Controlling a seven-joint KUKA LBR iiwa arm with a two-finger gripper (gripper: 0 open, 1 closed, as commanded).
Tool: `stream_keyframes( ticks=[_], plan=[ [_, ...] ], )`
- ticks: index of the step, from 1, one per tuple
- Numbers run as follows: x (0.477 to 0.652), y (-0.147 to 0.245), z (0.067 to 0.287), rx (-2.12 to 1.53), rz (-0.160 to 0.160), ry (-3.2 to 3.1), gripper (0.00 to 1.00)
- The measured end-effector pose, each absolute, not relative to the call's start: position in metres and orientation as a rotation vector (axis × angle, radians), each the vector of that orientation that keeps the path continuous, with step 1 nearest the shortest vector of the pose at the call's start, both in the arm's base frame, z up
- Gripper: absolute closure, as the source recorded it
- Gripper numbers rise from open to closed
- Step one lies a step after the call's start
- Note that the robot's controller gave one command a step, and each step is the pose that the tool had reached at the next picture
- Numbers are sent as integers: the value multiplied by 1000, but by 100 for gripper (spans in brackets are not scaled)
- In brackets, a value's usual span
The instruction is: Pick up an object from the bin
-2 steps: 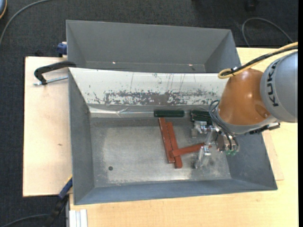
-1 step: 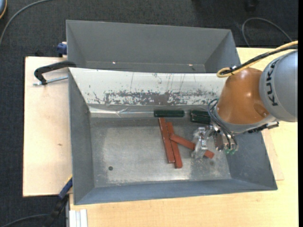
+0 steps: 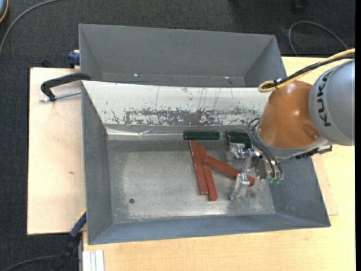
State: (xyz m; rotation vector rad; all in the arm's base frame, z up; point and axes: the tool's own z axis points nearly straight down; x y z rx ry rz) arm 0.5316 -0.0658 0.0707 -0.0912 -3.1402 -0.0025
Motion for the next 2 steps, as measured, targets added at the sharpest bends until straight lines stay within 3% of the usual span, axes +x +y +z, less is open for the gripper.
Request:
stream_keyframes(
  ticks=[1,2],
  plan=[
    [532,-66,71,-91,-3,-3140,100],
    [536,-55,311,154,3,-3155,100]
  ],
)
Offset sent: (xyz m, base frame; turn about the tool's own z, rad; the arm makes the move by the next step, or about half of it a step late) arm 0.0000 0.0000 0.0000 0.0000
